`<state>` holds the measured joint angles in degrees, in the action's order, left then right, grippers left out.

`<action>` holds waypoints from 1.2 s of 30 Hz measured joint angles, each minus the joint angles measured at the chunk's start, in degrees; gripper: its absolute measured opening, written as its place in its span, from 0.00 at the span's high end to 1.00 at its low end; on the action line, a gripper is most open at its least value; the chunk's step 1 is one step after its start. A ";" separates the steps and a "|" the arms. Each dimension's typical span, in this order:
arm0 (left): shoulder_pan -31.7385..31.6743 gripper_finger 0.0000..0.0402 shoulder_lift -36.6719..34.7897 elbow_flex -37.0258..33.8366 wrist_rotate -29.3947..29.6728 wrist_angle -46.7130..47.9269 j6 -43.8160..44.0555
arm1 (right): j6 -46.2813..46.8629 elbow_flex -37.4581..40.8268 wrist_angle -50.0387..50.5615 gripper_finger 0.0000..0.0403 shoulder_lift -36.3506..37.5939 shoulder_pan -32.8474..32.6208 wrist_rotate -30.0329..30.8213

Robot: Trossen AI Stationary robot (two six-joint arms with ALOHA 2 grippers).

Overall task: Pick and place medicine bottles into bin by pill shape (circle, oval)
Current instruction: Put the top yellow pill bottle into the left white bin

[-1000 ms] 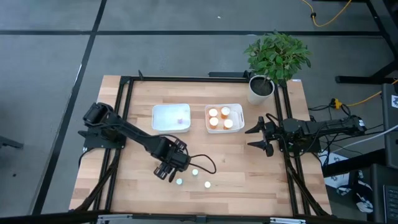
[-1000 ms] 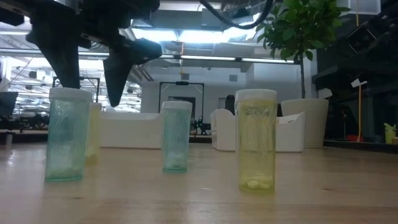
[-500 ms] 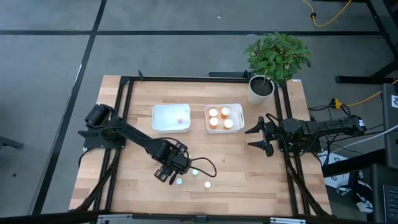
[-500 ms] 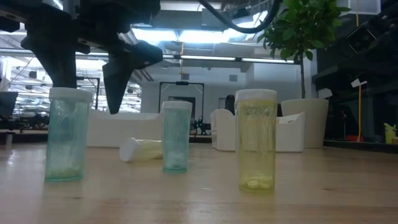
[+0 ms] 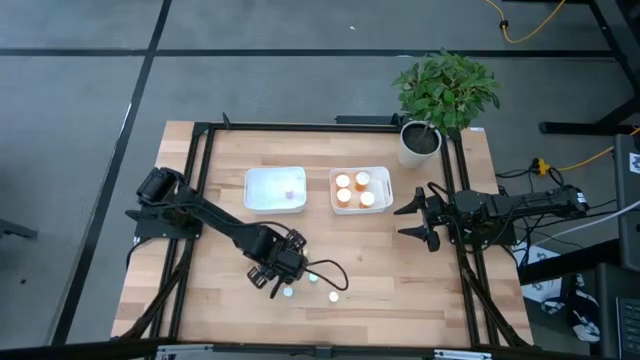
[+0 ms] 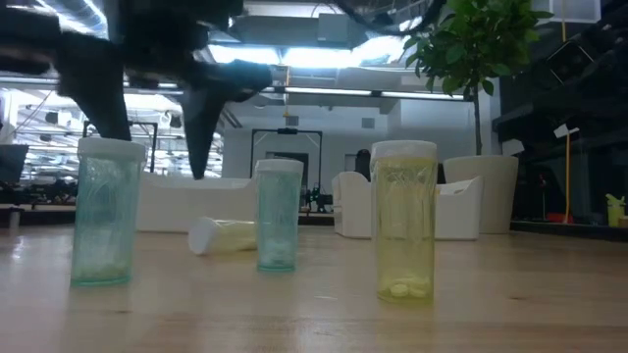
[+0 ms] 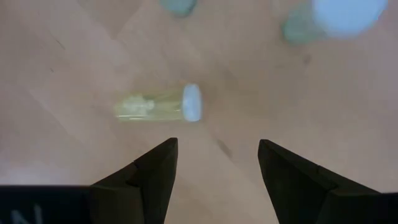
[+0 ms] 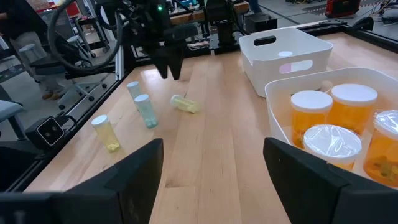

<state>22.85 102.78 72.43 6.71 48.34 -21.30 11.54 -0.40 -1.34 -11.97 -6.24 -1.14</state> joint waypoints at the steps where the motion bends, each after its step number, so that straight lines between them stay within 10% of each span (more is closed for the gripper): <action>1: -0.50 0.46 0.00 -0.36 0.32 -0.13 -2.24 | 0.01 0.00 0.00 0.31 0.00 0.02 0.01; 36: -6.76 0.46 4.27 -1.98 -1.52 -9.67 -51.07 | 0.01 0.00 -0.13 0.31 -0.02 0.02 0.01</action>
<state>16.09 107.05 70.46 5.19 38.67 -72.38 11.55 -0.40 -1.48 -11.99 -6.22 -1.13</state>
